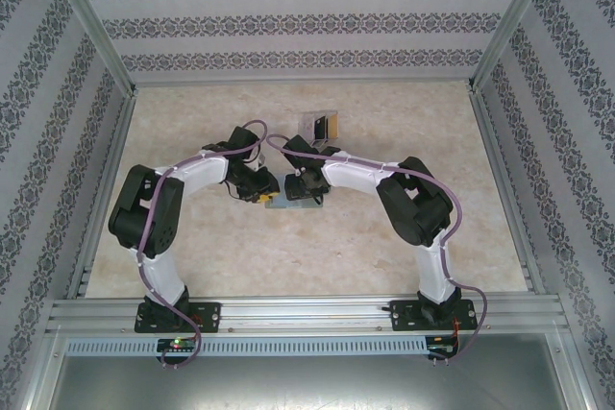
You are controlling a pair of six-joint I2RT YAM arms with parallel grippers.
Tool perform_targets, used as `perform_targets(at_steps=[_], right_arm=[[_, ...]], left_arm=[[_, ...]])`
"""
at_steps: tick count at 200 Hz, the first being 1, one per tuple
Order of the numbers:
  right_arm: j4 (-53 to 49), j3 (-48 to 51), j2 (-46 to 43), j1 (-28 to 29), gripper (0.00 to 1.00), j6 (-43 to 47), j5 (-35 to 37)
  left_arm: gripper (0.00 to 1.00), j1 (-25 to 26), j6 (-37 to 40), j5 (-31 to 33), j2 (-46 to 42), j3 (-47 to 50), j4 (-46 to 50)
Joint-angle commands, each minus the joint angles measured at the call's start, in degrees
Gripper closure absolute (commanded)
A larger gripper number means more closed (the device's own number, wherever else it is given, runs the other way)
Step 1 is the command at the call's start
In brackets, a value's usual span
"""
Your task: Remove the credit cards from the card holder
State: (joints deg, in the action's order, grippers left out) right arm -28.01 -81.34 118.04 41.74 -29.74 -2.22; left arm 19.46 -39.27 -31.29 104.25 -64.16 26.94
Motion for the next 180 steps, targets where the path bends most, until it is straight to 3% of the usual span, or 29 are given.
perform_targets(at_steps=[1, 47, 101, 180], right_arm=[[-3.3, 2.8, 2.4, -0.9, 0.56, 0.2, 0.7], [-3.3, 2.8, 2.3, -0.9, 0.57, 0.3, 0.5], [-2.4, 2.9, 2.2, -0.9, 0.57, -0.1, -1.5], [-0.1, 4.2, -3.9, -2.6, 0.57, -1.7, -5.2]], left_arm=[[0.72, 0.8, -0.2, -0.3, 1.0, -0.7, -0.8], [0.70, 1.1, -0.5, 0.2, 2.6, -0.7, -1.2], [0.72, 1.3, -2.1, -5.8, 2.7, 0.2, -6.7], [0.92, 1.2, -0.2, -2.8, 1.4, -0.7, -3.7]])
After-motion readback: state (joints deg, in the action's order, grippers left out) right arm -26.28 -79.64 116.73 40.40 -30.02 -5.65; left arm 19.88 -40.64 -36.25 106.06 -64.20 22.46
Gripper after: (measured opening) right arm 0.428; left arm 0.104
